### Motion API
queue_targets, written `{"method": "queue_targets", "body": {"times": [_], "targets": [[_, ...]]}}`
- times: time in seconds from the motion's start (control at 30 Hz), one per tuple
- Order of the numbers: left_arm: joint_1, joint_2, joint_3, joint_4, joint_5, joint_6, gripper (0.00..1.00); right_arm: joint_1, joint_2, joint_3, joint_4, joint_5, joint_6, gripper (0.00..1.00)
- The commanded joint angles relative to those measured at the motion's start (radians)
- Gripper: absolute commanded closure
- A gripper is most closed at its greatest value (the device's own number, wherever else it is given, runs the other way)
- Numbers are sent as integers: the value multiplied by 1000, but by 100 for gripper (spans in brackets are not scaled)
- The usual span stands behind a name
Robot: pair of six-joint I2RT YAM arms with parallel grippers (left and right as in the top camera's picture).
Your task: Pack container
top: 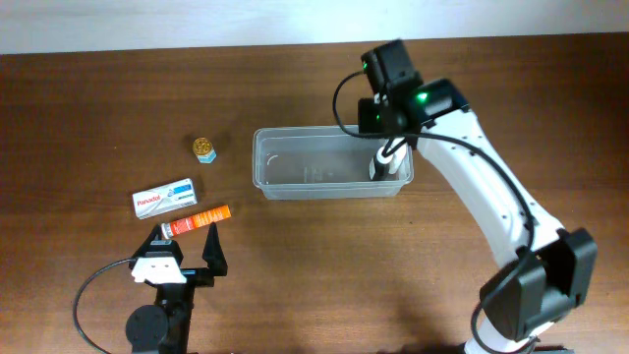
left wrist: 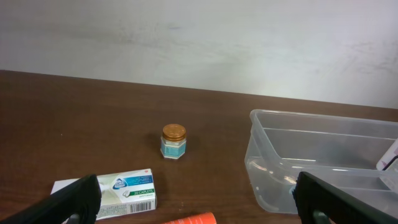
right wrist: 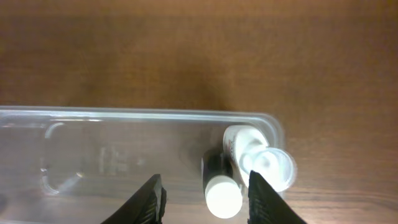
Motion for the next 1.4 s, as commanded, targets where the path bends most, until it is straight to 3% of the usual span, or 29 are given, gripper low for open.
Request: {"method": "queue_targets", "body": {"times": [0.0, 0.3, 0.43, 0.63, 0.83, 1.27, 1.37], "targets": [[5, -5, -5, -2, 4, 16, 1, 2, -54, 103, -47, 45, -21, 58], [5, -5, -5, -2, 4, 16, 1, -121, -167, 222, -141, 119, -27, 37], [5, -5, -5, -2, 4, 16, 1, -231, -215, 222, -176, 119, -26, 2], [5, -5, -5, -2, 4, 16, 0, -403, -231, 222, -250, 119, -27, 2], [5, -5, -5, -2, 4, 16, 1, -486, -217, 222, -251, 119, -27, 1], [5, -5, -5, -10, -95, 35, 0, -493, -217, 222, -250, 119, -27, 2], [5, -5, -5, 145, -153, 34, 1, -493, -217, 222, -251, 119, -27, 2]]}}
